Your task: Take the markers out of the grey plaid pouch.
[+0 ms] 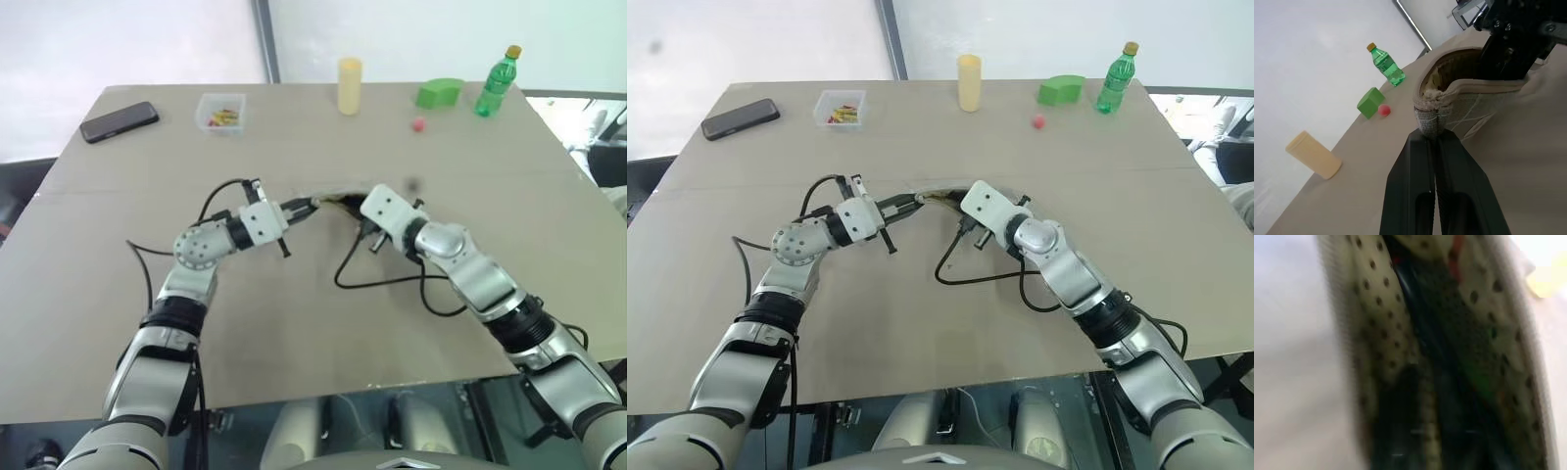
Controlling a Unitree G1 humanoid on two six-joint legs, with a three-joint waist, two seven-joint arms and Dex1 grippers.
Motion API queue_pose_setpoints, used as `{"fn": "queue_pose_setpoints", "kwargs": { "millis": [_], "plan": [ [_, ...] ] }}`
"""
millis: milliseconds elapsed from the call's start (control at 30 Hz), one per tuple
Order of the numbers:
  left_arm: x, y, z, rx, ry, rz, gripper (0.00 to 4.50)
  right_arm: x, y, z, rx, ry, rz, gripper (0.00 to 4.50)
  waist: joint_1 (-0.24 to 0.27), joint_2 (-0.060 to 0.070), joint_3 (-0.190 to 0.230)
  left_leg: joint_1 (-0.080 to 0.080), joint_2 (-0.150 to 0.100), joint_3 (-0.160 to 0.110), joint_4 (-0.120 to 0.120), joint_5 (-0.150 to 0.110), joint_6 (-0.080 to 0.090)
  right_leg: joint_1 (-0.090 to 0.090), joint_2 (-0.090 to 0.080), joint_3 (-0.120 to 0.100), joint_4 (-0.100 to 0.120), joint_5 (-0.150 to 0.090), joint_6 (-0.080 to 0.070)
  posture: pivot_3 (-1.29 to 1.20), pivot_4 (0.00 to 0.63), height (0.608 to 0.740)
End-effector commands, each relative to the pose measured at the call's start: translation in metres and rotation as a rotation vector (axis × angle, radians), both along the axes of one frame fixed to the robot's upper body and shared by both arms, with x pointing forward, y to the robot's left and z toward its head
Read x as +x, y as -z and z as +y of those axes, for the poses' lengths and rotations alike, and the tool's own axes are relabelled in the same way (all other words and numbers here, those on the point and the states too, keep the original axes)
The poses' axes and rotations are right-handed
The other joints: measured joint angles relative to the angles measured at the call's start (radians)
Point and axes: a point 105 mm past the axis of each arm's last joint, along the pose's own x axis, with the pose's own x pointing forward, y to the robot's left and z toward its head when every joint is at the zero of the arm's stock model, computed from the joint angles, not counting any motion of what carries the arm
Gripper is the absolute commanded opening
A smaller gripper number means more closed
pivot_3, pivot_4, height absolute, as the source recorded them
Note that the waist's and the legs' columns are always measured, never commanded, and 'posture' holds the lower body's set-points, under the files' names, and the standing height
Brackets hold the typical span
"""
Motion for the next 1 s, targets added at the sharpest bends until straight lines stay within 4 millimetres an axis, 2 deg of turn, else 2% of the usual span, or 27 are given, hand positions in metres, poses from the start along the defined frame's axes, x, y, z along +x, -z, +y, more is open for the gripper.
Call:
{"fn": "queue_pose_setpoints", "kwargs": {
  "millis": [33,67,267,533,633,733,767,867,1000],
  "plan": [
    [-0.002,-0.010,0.000,-0.031,0.016,-0.032,0.00,0.008,-0.011,0.003,-0.077,-0.014,-0.135,2.25,-0.002,0.000,0.000,0.000,0.000,0.000,0.000,0.000,0.000,0.000,0.000,0.000,0.000,0.000,0.000,0.00,0.150,0.736],
    [-0.003,-0.010,-0.001,-0.026,0.025,-0.034,0.00,0.011,-0.011,0.002,-0.091,-0.007,-0.151,2.84,-0.003,0.000,0.000,0.000,0.000,0.000,0.000,0.000,0.000,0.000,0.000,0.000,0.000,0.000,0.000,0.00,0.150,0.736],
    [-0.010,-0.007,-0.011,-0.014,0.086,-0.033,0.00,0.022,-0.003,0.007,-0.166,-0.010,-0.211,2.84,-0.004,0.000,0.000,0.000,0.000,0.000,0.000,0.000,0.000,0.000,0.000,0.000,0.000,0.000,0.000,0.00,0.150,0.736],
    [-0.024,0.005,-0.027,-0.008,0.173,-0.017,0.00,0.037,0.003,0.031,-0.101,-0.008,-0.278,2.84,-0.008,0.000,0.000,0.001,0.001,0.000,-0.001,0.001,-0.001,0.000,0.001,0.000,0.000,0.000,0.000,0.00,0.150,0.736],
    [-0.025,0.005,-0.029,-0.011,0.171,-0.021,0.00,0.038,0.018,0.033,-0.060,-0.003,-0.215,2.00,-0.007,0.000,0.000,0.001,0.002,0.000,-0.001,0.001,-0.002,0.000,0.002,0.000,0.000,0.000,0.000,0.00,0.150,0.736],
    [-0.015,0.005,-0.019,-0.008,0.104,-0.020,0.00,0.037,0.009,0.021,-0.015,0.021,-0.232,0.60,-0.008,-0.001,-0.001,0.001,0.002,0.000,-0.001,0.001,-0.002,0.000,0.002,0.000,0.000,0.000,0.000,0.00,0.150,0.736],
    [-0.012,0.006,-0.015,-0.006,0.077,-0.018,0.00,0.036,0.003,0.017,-0.002,0.026,-0.246,0.43,-0.006,0.000,-0.001,0.002,0.002,0.000,-0.001,0.001,-0.002,0.001,0.002,0.000,0.000,0.000,0.000,0.00,0.150,0.736],
    [-0.005,0.008,-0.009,0.004,0.027,-0.018,0.00,0.029,-0.013,0.008,0.025,0.022,-0.283,0.42,-0.005,0.001,0.000,0.002,0.002,0.000,-0.001,0.001,-0.002,0.001,0.002,0.000,0.001,0.000,0.000,0.00,0.150,0.736],
    [0.008,0.012,0.003,0.022,-0.073,-0.013,0.00,-0.001,-0.047,-0.006,0.131,-0.044,-0.278,0.42,-0.001,0.002,0.000,0.000,0.002,-0.001,-0.001,0.001,-0.002,0.000,0.002,0.000,0.000,0.000,0.000,0.00,0.150,0.736]
  ]
}}
